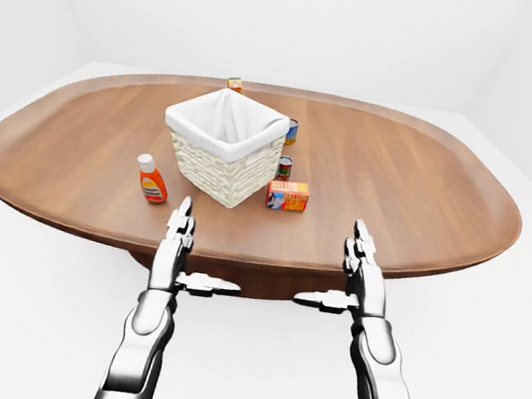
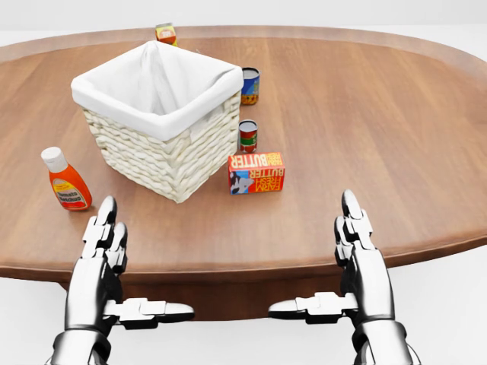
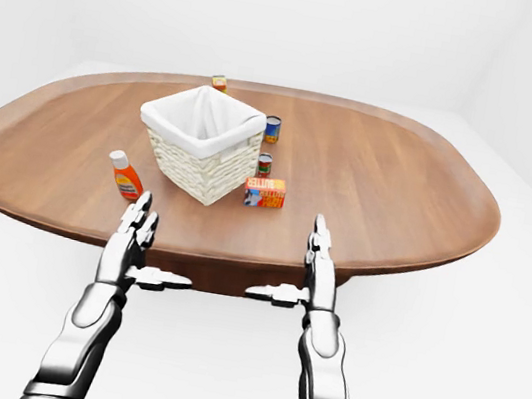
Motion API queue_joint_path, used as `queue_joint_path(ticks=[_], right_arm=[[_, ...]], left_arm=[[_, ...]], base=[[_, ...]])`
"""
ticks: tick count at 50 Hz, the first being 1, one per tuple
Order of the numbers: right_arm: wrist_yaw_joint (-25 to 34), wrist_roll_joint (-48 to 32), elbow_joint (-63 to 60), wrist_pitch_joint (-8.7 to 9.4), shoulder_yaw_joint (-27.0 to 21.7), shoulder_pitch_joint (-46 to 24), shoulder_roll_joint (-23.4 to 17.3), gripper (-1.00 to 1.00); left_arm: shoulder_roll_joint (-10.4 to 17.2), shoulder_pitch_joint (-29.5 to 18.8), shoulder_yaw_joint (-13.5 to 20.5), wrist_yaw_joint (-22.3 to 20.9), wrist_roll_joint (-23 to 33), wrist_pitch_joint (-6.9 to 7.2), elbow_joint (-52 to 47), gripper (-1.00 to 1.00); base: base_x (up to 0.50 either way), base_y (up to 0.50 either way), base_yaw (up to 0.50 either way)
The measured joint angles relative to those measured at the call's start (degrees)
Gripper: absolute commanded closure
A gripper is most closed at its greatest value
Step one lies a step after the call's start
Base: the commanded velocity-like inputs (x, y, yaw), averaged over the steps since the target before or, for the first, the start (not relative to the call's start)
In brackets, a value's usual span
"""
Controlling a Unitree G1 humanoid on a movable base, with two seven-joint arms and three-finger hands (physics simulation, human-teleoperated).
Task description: Pick up the butter and put it in the basket.
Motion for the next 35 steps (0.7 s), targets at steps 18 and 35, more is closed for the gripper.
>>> queue_joint_path(ticks=[18, 35], right_arm=[[2.72, 4.63, -7.76, 4.46, -4.72, -2.77, -2.52, -1.0], [5.73, 8.37, -14.4, 4.46, -9.4, -6.44, -5.66, -1.0]], left_arm=[[1.95, -5.22, 2.67, -0.98, -1.32, 4.8, -2.29, -1.0], [4.98, -15.04, 4.58, -1.49, -1.03, 4.8, -5.95, -1.0]], base=[[0.0, 0.0, 0.0], [0.0, 0.0, 0.0]])
